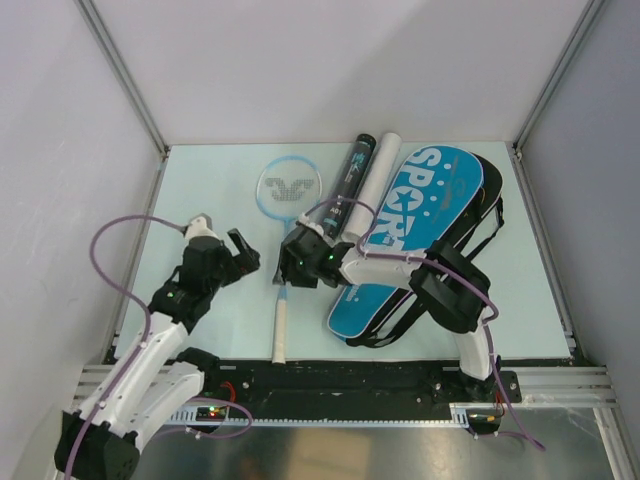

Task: Pack up the badminton gear
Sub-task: Pick up the racket from the center of the board.

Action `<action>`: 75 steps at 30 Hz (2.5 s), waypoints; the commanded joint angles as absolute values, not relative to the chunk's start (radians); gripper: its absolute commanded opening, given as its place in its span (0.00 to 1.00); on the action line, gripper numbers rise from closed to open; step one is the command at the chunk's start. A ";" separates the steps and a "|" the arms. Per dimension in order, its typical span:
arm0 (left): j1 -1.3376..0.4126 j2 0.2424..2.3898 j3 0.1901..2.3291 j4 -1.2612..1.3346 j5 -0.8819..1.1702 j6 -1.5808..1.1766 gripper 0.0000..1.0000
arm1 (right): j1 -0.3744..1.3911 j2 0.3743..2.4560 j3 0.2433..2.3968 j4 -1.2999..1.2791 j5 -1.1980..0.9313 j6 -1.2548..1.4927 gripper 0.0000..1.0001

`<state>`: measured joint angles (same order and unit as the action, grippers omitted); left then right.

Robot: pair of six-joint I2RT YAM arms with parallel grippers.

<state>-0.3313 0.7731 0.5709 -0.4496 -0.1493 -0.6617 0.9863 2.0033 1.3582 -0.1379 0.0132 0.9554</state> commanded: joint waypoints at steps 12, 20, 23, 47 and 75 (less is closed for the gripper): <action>-0.198 0.819 0.766 -0.608 -0.462 -0.778 1.00 | 1.208 2.093 1.562 -0.568 0.254 0.914 0.57; -0.181 0.835 0.748 -0.613 -0.437 -0.759 1.00 | 1.216 2.171 1.679 -0.680 0.351 0.865 0.13; -0.178 0.842 0.748 -0.613 -0.418 -0.754 1.00 | 1.220 2.093 1.633 -0.580 0.393 0.811 0.02; -0.258 0.949 0.660 -0.182 0.189 -0.703 0.80 | 1.215 1.660 1.232 -0.247 0.430 0.759 0.00; -1.017 1.267 0.959 -0.129 -0.203 -0.285 0.75 | 1.061 0.836 0.744 -1.242 0.742 1.500 0.00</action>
